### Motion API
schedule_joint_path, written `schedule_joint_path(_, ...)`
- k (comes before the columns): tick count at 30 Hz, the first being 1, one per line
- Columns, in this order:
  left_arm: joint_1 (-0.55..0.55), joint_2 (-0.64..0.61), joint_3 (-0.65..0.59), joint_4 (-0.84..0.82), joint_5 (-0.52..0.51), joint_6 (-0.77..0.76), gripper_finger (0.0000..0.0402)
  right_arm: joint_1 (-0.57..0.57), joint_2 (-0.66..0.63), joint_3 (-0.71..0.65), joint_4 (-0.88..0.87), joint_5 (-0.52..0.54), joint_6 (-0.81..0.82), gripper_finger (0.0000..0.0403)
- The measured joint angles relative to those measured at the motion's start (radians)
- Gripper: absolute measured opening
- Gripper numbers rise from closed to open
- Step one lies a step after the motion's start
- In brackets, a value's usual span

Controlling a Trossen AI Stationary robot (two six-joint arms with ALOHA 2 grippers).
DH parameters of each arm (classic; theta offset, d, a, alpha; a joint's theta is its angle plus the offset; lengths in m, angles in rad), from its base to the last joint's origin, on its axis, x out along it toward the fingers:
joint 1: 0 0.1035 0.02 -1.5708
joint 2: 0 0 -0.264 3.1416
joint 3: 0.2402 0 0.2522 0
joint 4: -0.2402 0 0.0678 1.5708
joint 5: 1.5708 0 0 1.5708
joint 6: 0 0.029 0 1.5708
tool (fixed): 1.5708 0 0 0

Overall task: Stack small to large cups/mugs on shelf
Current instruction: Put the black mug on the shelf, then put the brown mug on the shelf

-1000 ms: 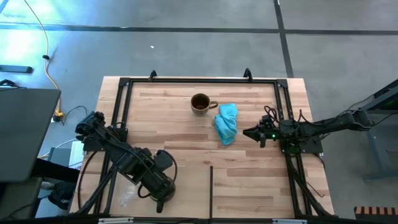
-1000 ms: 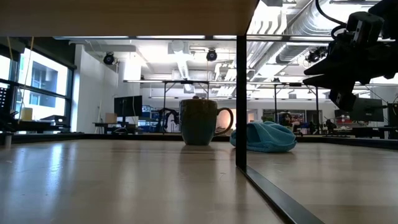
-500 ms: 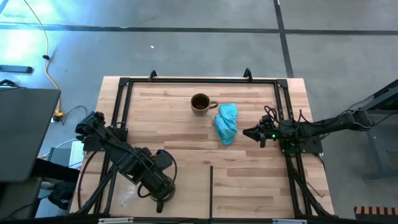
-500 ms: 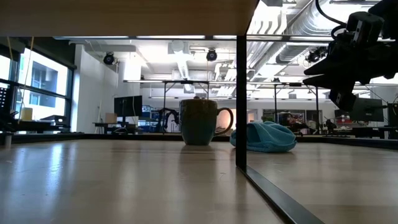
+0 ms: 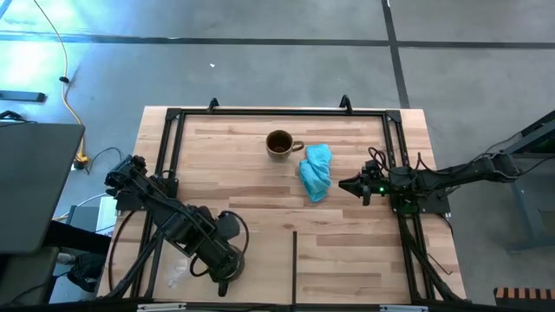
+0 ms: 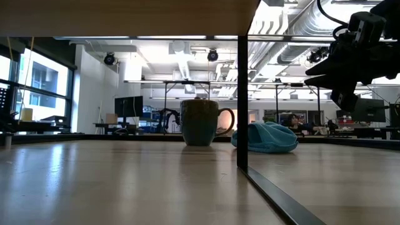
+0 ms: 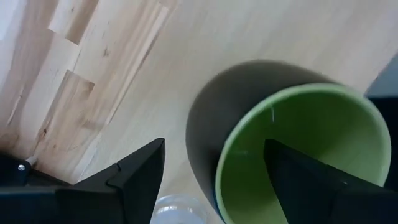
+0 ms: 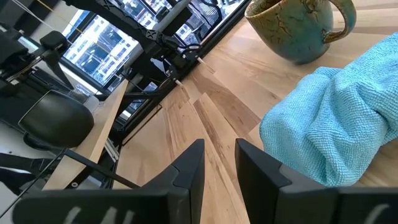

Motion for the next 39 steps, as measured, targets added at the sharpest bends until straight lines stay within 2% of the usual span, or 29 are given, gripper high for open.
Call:
schedule_joint_path(12, 0.001, 0.000, 0.008, 0.000, 0.016, 0.120, 0.0262, 0.000, 0.000, 0.000, 0.000, 0.000, 0.004, 0.0081)
schedule_joint_path(25, 0.032, -0.001, 0.174, 0.000, 0.019, 0.230, 0.0262, 0.000, 0.000, 0.000, 0.000, 0.000, 0.023, 0.0081)
schedule_joint_path(31, 0.063, -0.001, 0.293, 0.000, 0.029, 0.408, 0.0262, 0.000, 0.000, 0.000, 0.000, -0.004, 0.023, 0.0081)
schedule_joint_path(39, 0.136, -0.006, 0.390, 0.002, -0.007, 0.768, 0.0262, 0.000, 0.000, 0.000, 0.008, -0.047, 0.055, 0.0081)
